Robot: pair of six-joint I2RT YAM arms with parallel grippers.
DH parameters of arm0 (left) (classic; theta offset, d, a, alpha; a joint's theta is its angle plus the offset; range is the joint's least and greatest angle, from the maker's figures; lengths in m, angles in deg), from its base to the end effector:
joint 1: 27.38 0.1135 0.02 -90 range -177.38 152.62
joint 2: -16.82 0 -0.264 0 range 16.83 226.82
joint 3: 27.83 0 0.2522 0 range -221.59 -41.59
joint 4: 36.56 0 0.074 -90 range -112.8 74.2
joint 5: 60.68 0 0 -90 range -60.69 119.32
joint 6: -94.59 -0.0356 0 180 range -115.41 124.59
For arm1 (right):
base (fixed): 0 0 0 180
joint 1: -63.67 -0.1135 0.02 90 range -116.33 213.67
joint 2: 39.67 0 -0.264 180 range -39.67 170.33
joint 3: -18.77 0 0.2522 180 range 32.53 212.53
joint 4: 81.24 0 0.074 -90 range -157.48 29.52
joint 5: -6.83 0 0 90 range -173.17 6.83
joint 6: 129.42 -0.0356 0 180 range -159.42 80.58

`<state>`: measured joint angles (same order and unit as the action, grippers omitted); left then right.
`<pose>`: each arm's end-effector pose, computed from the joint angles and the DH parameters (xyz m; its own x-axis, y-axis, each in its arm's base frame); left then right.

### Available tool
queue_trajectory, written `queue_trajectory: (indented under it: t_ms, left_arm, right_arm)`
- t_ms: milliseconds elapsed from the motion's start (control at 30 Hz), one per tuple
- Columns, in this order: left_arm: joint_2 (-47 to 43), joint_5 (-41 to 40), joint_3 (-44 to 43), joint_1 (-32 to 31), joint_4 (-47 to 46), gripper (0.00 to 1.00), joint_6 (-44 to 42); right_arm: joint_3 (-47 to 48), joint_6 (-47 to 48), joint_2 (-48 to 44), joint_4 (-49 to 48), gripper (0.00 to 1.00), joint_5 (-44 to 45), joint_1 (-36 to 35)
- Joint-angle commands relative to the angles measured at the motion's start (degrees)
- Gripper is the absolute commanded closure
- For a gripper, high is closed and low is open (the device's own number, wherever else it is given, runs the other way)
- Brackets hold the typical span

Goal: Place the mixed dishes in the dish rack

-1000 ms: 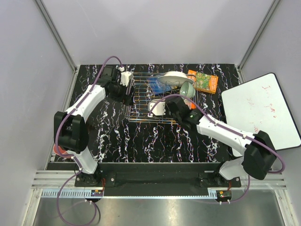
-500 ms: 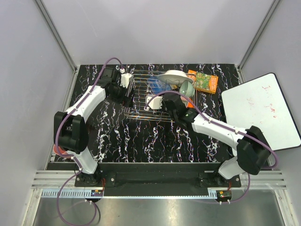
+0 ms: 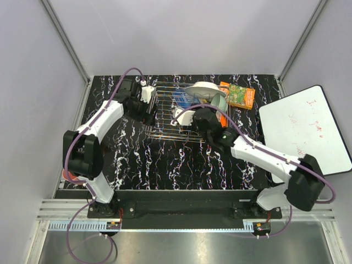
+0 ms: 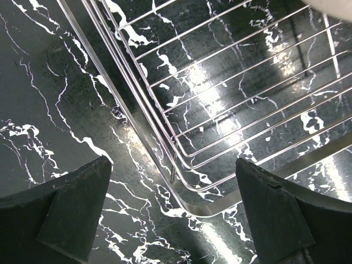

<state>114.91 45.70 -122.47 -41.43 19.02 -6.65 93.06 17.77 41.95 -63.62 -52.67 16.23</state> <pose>0.3512 -0.0982 0.2670 -0.7430 0.3787 -0.5519 0.5287 0.8377 -0.1369 0.2342 0.2283 0.2984 0.1172 -0.9430 -0.3113 -0.4150 0.2383 -0.8780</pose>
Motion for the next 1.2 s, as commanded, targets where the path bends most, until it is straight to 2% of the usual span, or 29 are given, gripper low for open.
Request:
queue_trajectory:
  t_ms: [0,267,467,767,1167]
  left_arm:
    - [-1.6,-1.8,1.6,-0.7,-1.8,0.01,-1.5]
    - [-3.1,-5.0,6.8,-2.2,-2.6,0.01,-4.6]
    - [-6.6,-7.2,13.4,-4.2,-3.0,0.01,-7.6]
    - [-15.1,-10.2,25.0,-8.1,-2.3,0.01,-13.3]
    - [-19.6,-10.1,31.3,-8.6,-1.6,0.01,-16.9]
  right_arm:
    - [3.0,-9.9,-8.8,6.1,0.32,1.4,-3.9]
    - [2.1,-25.0,-22.8,9.0,0.3,2.1,-11.2]
    - [-2.1,-31.0,-31.3,6.8,0.33,0.3,-11.3]
    - [-3.6,-33.6,-33.3,7.0,0.37,2.1,-11.2]
    - [-5.1,-35.3,-34.3,8.8,0.38,2.6,-11.1]
